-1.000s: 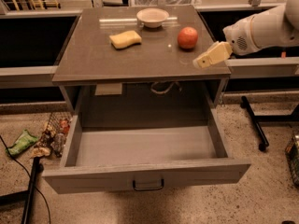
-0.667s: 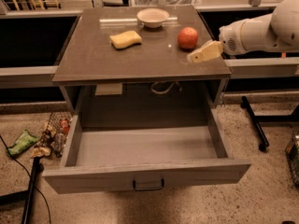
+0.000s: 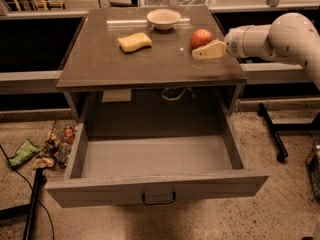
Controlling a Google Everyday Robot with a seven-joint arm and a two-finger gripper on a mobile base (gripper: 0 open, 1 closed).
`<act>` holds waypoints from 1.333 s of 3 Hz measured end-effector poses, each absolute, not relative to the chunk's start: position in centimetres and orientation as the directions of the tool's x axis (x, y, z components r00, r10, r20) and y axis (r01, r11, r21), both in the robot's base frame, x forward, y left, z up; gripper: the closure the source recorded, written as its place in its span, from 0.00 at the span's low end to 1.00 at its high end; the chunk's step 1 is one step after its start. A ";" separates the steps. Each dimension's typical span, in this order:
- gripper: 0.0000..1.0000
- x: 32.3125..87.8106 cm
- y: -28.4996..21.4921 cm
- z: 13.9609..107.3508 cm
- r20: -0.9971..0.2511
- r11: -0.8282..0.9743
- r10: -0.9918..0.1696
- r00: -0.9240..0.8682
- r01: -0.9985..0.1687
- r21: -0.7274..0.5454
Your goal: Place apple into top drawer
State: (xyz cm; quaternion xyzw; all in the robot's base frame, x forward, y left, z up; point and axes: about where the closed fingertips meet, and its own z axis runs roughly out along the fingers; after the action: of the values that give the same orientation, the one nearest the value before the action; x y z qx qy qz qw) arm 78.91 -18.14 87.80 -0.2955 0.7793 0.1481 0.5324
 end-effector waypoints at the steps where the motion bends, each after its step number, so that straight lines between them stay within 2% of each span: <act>1: 0.00 80.5 -17.7 87.7 -0.932 0.801 -0.260 -0.252 -0.595 -0.063; 4: 0.00 83.8 -15.5 85.9 -0.942 0.815 -0.176 -0.286 -0.579 0.024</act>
Offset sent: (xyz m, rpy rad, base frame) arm 0.0444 0.0257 -0.0050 0.1067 -0.0046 -0.0467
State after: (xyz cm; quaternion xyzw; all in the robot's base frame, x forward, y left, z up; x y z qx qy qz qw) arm 83.80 -15.50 85.93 -0.2419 0.7804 0.1844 0.5463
